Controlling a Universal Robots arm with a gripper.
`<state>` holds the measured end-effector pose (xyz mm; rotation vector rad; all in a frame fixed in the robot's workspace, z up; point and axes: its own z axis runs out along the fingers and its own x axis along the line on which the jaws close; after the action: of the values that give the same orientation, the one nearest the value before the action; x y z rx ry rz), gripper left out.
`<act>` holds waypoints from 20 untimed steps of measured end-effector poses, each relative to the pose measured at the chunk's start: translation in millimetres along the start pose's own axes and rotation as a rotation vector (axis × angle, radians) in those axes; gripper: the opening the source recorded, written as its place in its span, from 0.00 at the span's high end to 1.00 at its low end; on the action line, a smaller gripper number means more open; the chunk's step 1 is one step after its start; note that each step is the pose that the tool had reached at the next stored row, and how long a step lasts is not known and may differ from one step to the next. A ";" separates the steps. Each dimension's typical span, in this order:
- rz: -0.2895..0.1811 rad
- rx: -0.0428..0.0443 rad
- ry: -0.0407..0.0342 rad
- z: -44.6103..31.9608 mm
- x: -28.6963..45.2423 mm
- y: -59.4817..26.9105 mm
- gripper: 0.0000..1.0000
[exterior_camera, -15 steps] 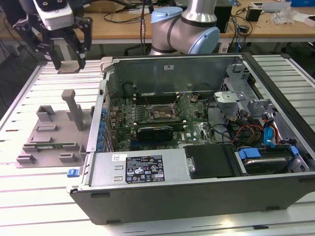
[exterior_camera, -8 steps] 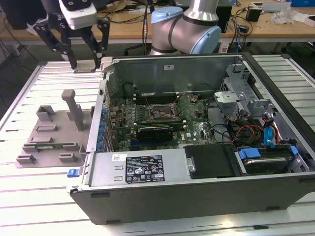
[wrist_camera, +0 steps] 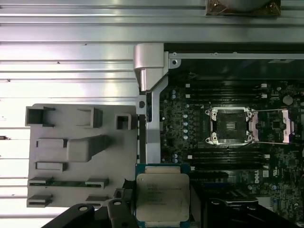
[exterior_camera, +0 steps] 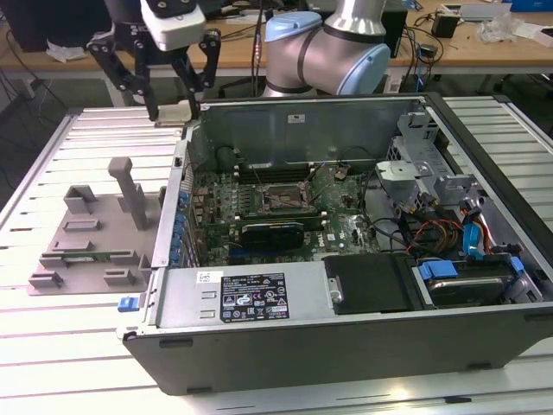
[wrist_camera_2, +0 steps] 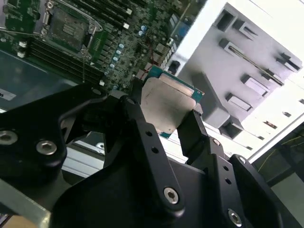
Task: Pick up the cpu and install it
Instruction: 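Pick up the cpu and move it towards the insertion slot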
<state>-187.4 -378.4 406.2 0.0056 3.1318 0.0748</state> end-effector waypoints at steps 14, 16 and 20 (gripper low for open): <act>0.000 0.0001 0.0000 0.4 -48.0 0.2 0.45; 0.000 0.0001 0.0001 0.5 -55.2 0.2 0.45; 0.000 0.0001 0.0000 0.6 -66.5 0.2 0.45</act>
<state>-120.9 -378.4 406.2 0.0057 3.1319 0.0747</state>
